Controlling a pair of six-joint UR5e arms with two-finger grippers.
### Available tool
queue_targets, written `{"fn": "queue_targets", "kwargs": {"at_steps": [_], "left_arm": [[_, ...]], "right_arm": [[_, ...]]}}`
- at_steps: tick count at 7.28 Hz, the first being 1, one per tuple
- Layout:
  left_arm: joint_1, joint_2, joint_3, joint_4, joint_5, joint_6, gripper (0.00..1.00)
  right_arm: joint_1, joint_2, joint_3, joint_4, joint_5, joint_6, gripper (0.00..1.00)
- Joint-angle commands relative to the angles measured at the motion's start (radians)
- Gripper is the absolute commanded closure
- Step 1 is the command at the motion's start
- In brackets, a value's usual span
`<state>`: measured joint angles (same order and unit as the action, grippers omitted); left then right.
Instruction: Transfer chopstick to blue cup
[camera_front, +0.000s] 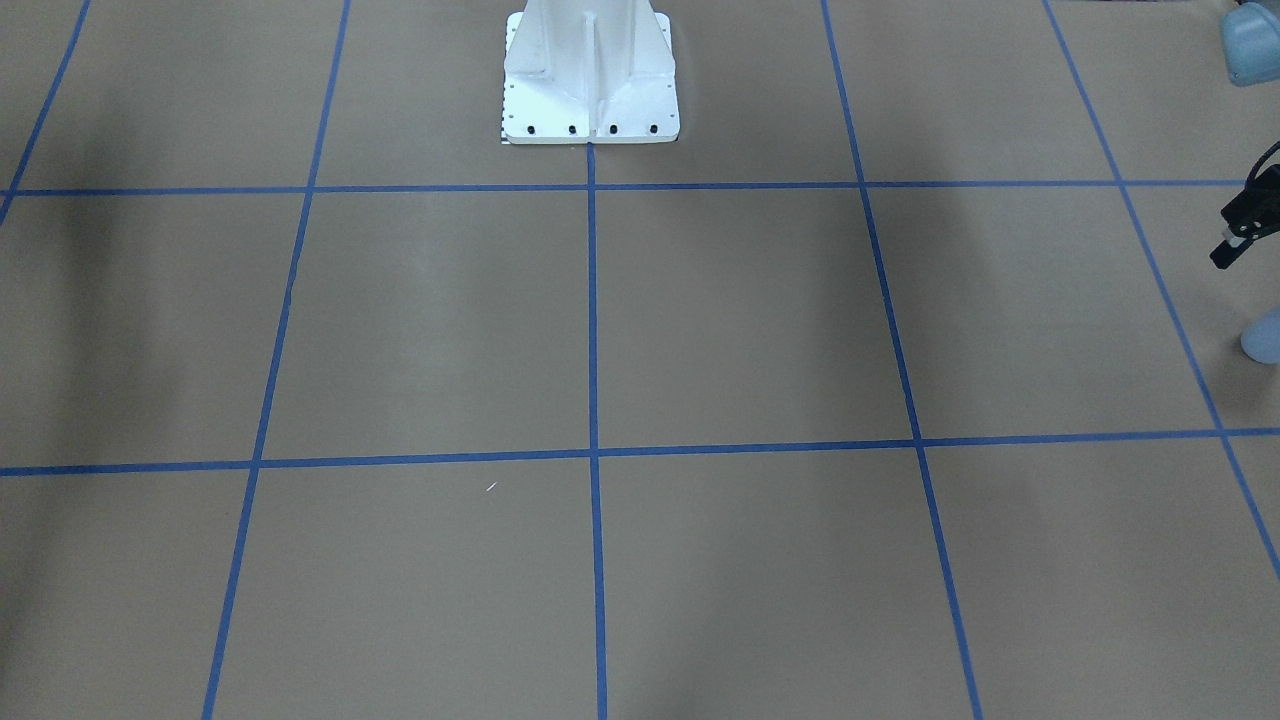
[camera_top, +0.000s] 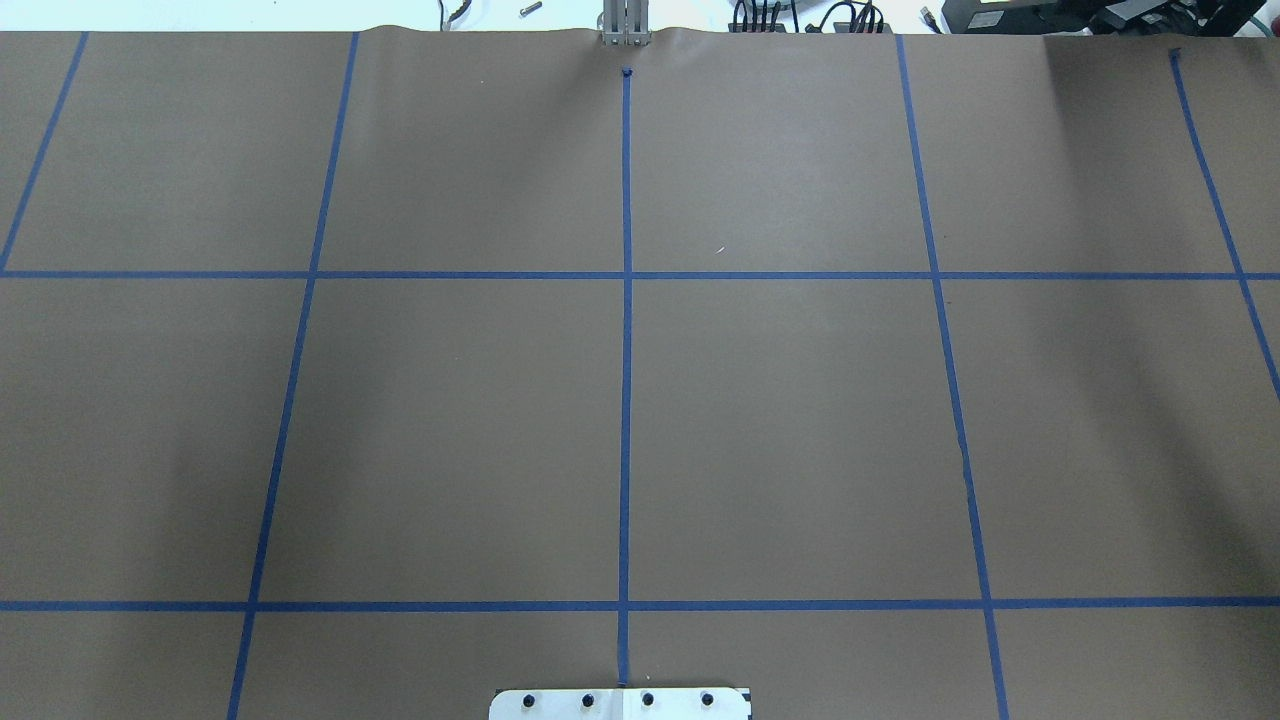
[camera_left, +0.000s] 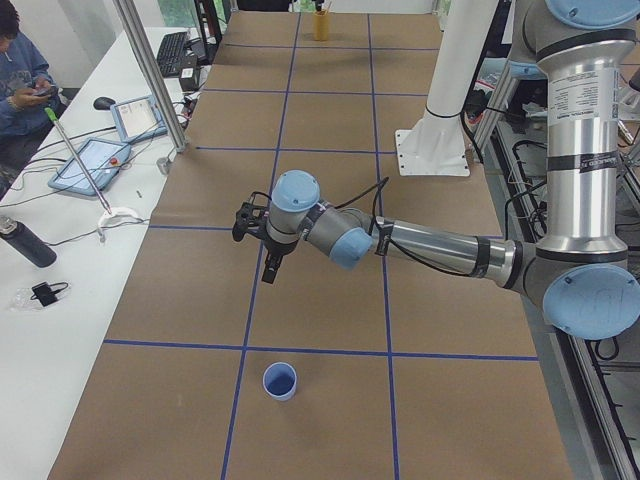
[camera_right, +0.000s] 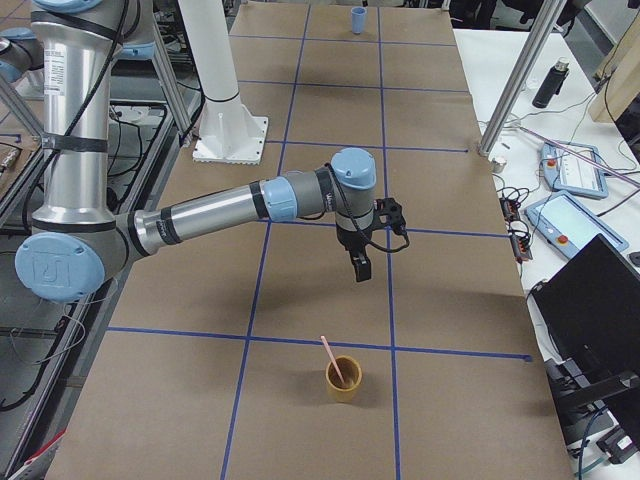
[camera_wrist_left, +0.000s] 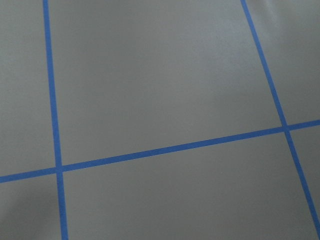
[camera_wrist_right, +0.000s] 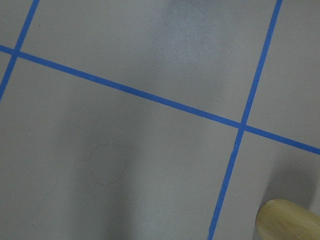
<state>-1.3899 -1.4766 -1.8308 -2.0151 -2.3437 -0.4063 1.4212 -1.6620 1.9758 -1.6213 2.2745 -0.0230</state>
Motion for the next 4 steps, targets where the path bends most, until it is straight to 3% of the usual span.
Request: {"fn": "queue_targets", "kwargs": {"at_steps": [1, 4], "left_arm": [[-0.003, 0.002, 0.008, -0.017, -0.005, 0.007, 0.02], [-0.006, 0.039, 0.021, -0.042, 0.001, 0.003, 0.02]], "right_arm": [[-0.002, -0.001, 0.006, 0.003, 0.006, 0.0, 0.0], [-0.001, -0.035, 0.017, 0.009, 0.01, 0.0, 0.0]]}}
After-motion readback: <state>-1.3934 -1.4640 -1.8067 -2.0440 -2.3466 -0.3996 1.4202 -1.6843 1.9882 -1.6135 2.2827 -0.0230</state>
